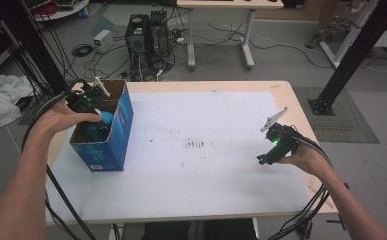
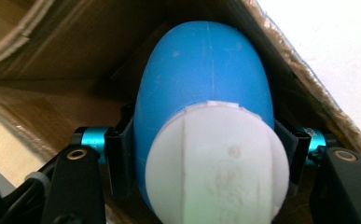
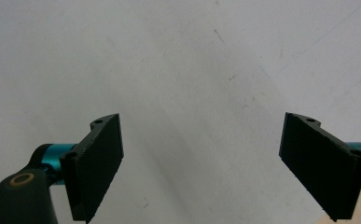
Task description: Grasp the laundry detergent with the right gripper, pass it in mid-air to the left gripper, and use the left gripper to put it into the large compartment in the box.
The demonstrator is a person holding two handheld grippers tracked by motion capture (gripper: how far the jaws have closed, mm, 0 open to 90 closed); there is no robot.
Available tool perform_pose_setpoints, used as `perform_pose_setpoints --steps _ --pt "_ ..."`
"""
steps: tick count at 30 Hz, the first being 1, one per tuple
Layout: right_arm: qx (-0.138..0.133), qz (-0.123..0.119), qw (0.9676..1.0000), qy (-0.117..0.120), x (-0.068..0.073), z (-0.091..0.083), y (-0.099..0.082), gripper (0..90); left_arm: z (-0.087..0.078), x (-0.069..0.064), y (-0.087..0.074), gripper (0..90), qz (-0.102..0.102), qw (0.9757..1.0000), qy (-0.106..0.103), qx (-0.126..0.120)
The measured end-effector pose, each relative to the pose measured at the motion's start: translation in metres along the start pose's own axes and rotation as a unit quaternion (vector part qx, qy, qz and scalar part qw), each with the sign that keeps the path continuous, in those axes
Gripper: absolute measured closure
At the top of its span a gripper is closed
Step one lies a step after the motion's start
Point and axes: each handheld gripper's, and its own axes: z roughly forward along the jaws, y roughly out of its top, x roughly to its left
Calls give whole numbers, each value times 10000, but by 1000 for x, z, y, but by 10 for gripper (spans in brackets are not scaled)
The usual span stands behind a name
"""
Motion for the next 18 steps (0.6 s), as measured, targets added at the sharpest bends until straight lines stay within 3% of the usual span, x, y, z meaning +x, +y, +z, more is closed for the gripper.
perform_pose_setpoints --steps 12,18 --pt "-41 1 10000 25 1 0 0 128 -1 -2 -3 378 51 10000 7 37" --pt "-27 -7 10000 26 2 1 1 128 -2 -6 -3 378 218 9995 56 213"
